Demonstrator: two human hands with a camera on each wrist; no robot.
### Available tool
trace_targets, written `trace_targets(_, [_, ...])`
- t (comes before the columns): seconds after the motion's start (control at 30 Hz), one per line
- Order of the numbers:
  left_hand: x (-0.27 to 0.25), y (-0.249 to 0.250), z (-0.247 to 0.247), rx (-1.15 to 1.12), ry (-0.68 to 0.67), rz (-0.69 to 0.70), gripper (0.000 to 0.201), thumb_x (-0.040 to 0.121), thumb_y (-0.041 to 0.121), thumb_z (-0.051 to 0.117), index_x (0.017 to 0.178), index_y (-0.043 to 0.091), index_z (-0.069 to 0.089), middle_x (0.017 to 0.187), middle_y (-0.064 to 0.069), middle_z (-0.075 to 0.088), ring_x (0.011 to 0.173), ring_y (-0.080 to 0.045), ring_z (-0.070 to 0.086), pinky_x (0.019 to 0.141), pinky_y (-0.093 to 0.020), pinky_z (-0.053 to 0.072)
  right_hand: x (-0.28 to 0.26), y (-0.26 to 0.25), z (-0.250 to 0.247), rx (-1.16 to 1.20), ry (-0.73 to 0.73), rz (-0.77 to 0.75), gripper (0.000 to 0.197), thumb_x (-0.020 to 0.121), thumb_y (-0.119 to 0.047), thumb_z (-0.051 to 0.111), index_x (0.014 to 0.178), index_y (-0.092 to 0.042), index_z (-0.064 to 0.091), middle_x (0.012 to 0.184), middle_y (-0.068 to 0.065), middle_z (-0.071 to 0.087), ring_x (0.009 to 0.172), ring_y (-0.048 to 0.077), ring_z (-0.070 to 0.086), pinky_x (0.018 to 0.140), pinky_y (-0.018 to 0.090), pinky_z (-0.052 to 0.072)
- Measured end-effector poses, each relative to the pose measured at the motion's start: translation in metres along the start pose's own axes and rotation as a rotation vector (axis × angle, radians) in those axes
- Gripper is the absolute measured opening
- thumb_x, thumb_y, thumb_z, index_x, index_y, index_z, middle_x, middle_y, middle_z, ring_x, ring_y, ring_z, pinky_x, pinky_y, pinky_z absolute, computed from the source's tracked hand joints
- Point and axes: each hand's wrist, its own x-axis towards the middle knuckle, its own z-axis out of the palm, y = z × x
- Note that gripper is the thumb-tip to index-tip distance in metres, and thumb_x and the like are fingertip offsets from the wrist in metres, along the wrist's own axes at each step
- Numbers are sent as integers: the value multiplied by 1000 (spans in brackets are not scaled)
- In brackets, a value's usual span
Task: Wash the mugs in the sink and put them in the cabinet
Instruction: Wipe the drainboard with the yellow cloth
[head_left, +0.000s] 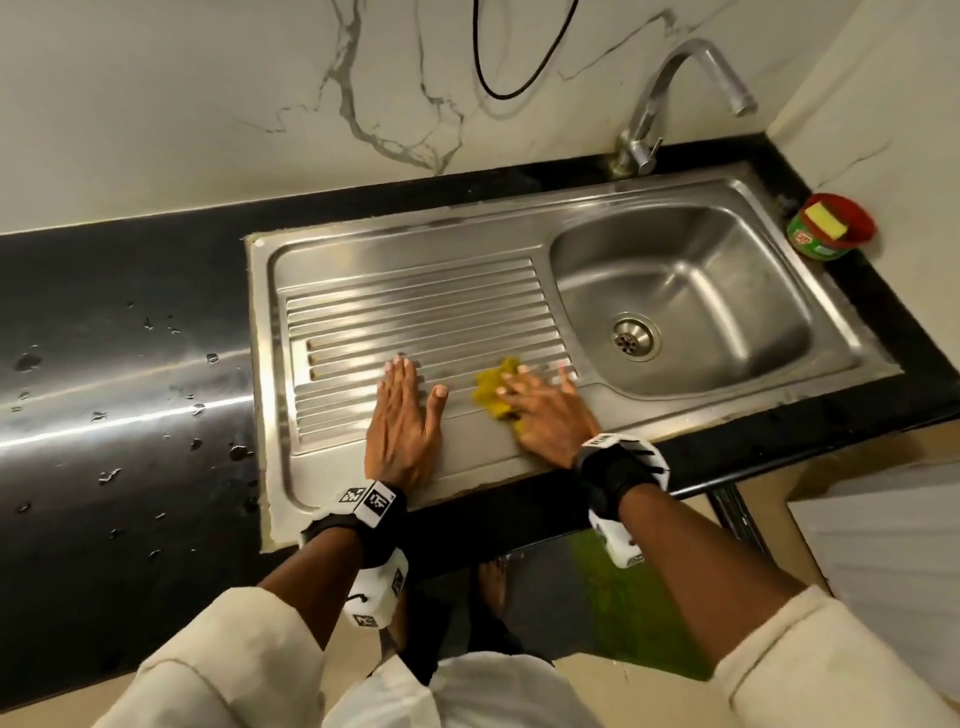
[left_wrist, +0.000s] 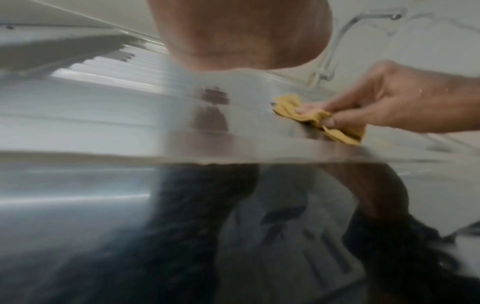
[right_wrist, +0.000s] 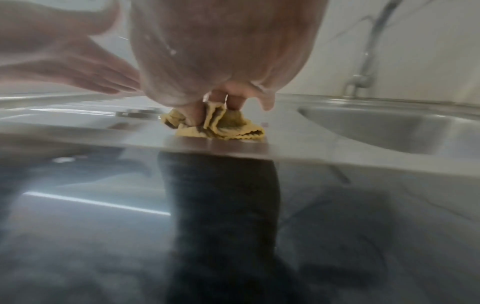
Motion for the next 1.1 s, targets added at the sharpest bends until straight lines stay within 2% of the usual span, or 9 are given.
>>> trace_targets(0.07, [1,6,-3,-13,6,-19,89,90,69,4,156,10,15,164,-5,10,152,-13,5,124,-31,4,5,2,-4,-60,9,140,62,82,-22,55,143,-22,47,155,4,36,147,24,24,120,53,3])
trace_targets(0.27, [9,0,-5,74,-75,27,93,88,69,2,156,9,17,164,-5,12,151,-11,4,124,-29,1,54,-102,27,174,25,-180,65,94,-35,27,153,-7,24,161,14,17,150,28,13,121,43,14])
trace_targets(0.37, [12,9,5,139,-198,45,98,84,71,-2,156,7,17,164,-7,13,152,-13,4,124,-31,0,40,-45,14,146,57,-170,55,99,-19,33,153,-12,25,161,7,17,150,21,10,121,41,15])
trace_targets(0.47, [10,33,19,126,-247,47,100,85,77,0,156,8,13,164,-7,8,152,-13,0,124,-31,-2,7,34,0,232,154,117,63,87,-6,58,147,-17,41,155,8,35,145,28,27,118,44,25])
trace_targets(0.6, [8,52,26,71,-245,22,90,90,69,8,156,8,11,164,-7,5,151,-12,-2,124,-30,-2,-5,67,-26,393,85,717,33,97,-17,47,126,-3,55,121,22,60,112,31,58,92,38,45])
trace_targets(0.7, [14,52,23,54,-180,-10,87,94,66,11,156,6,13,164,-8,7,152,-13,0,123,-28,-3,11,38,-32,717,397,689,38,101,-43,41,109,-15,66,86,3,71,79,15,68,73,25,54])
trace_targets(0.83, [23,46,23,83,-168,-12,96,89,75,5,156,6,12,164,-8,7,152,-14,1,124,-30,0,29,-2,9,242,89,115,56,98,-12,36,151,-5,25,158,16,24,147,37,17,122,45,14])
trace_targets(1.0, [34,55,20,61,-162,-30,99,87,78,7,156,7,12,164,-6,8,152,-13,2,124,-30,1,31,30,19,217,146,320,62,100,-15,40,155,-17,13,164,1,7,151,29,2,119,52,13])
trace_targets(1.1, [34,61,22,63,-151,-35,98,87,78,9,156,9,15,164,-4,9,152,-12,2,124,-30,2,32,48,-2,334,146,516,61,96,-7,40,153,-17,22,161,4,21,146,31,22,118,44,20])
